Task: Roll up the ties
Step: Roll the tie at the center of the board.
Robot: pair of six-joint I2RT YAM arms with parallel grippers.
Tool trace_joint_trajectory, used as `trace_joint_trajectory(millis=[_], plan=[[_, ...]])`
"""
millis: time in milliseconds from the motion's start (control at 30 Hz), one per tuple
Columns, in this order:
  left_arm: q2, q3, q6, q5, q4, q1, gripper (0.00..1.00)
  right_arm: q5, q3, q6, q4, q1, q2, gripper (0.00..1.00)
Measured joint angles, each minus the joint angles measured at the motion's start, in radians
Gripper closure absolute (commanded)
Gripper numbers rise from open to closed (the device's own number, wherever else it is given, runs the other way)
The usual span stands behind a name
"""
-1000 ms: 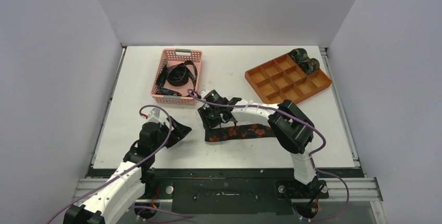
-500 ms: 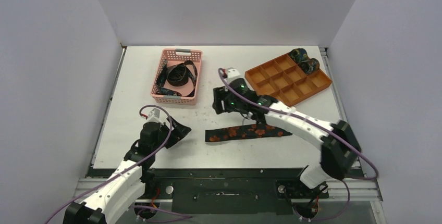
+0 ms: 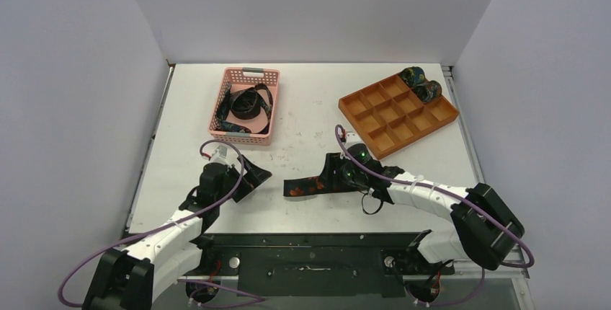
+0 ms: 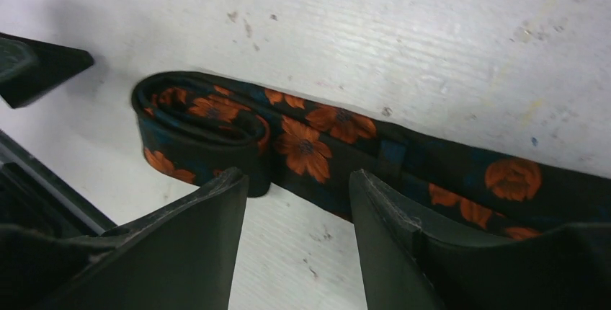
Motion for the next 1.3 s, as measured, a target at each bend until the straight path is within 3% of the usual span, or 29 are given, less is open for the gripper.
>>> trace_joint_trajectory(millis=[367, 433, 633, 1000, 1167, 1300], plan=[[0.011, -0.005, -0.031, 0.014, 0.126, 0.008, 0.00, -0.096, 0.000, 0.046, 0.155, 0.001, 0.094, 0.59], [0.028, -0.005, -0.030, 0.026, 0.140, 0.008, 0.07, -0.103, 0.003, 0.046, 0.161, 0.002, 0.113, 0.61], [0.114, -0.013, -0.035, 0.071, 0.176, 0.008, 0.12, -0.119, 0.032, 0.046, 0.173, 0.005, 0.175, 0.62], [0.204, -0.028, -0.042, 0.136, 0.254, 0.003, 0.14, -0.140, 0.104, 0.040, 0.180, 0.006, 0.256, 0.61], [0.196, -0.029, -0.038, 0.135, 0.249, 0.000, 0.14, -0.136, 0.116, 0.042, 0.178, 0.006, 0.273, 0.50], [0.169, -0.029, -0.034, 0.131, 0.233, 0.000, 0.14, -0.128, 0.116, 0.043, 0.158, 0.007, 0.243, 0.48]])
